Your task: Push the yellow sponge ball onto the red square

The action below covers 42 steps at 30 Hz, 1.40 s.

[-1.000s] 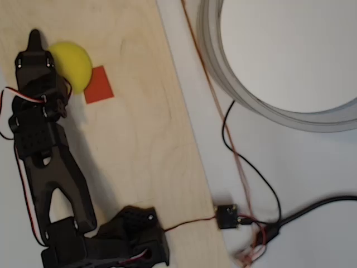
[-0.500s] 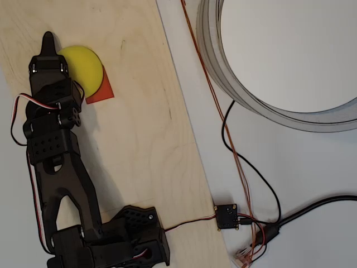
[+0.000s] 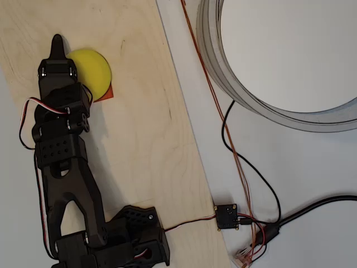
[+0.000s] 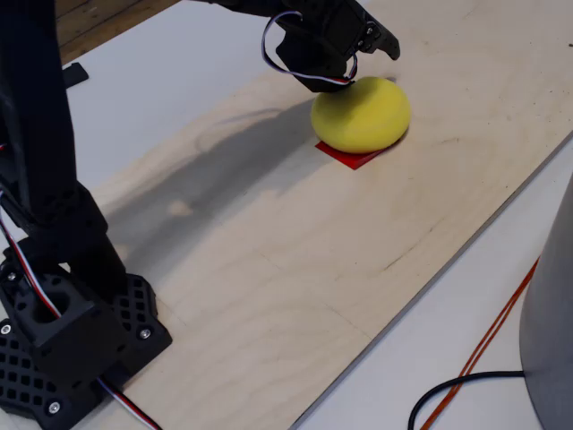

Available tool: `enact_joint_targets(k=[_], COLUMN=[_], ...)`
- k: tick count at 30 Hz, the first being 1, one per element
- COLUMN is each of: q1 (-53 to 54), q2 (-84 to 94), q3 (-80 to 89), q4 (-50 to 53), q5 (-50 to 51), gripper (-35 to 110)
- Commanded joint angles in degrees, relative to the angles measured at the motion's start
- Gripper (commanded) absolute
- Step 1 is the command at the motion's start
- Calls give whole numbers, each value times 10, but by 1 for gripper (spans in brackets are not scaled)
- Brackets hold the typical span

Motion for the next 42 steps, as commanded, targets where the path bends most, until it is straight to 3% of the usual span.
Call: enact_joint_targets(k=[1,22,42], q1=[38,22,14], q2=[25,81,104], q3=[39,134,113], q4=[1,-44,-44], q5=[-3,28,43], gripper=[22,23,25])
